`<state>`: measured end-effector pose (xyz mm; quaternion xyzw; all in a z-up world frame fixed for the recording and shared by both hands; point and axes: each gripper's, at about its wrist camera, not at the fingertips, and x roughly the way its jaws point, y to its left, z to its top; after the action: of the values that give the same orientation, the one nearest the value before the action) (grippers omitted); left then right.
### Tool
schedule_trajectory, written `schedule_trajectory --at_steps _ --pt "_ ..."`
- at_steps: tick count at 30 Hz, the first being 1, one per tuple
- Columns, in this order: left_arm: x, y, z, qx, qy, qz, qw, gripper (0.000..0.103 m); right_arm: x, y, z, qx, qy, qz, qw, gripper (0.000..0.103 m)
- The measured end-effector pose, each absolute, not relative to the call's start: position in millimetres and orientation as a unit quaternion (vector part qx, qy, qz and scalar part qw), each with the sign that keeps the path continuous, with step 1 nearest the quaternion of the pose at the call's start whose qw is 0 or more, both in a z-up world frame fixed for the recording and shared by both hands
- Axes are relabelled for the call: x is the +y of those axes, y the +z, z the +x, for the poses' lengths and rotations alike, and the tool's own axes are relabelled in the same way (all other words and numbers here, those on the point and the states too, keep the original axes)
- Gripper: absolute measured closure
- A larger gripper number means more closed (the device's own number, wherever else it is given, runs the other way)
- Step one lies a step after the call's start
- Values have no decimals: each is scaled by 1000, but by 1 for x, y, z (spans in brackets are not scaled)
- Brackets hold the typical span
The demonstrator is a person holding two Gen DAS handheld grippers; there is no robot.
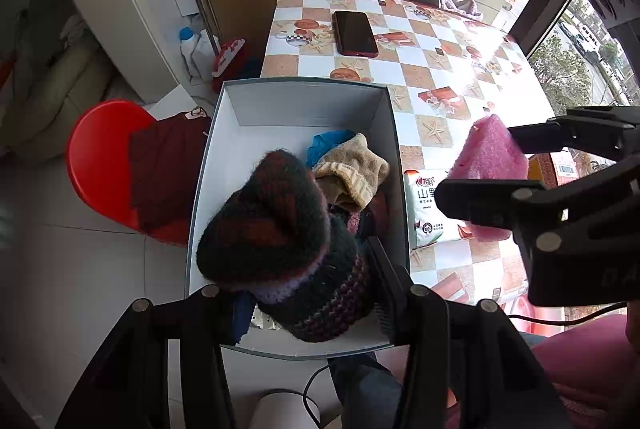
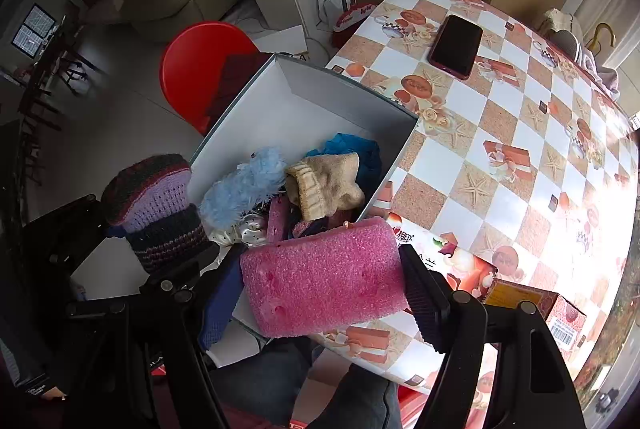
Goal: Organize soft objects
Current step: 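Lower both items into the white box and open both grippers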
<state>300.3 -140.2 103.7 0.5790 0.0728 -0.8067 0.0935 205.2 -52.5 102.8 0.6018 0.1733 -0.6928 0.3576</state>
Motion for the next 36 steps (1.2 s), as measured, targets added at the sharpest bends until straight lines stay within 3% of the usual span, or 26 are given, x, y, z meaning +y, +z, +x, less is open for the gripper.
schedule_trajectory --at_steps 36 --pt "-160 83 303 94 -789 597 113 49 -71 93 205 195 -681 603 367 27"
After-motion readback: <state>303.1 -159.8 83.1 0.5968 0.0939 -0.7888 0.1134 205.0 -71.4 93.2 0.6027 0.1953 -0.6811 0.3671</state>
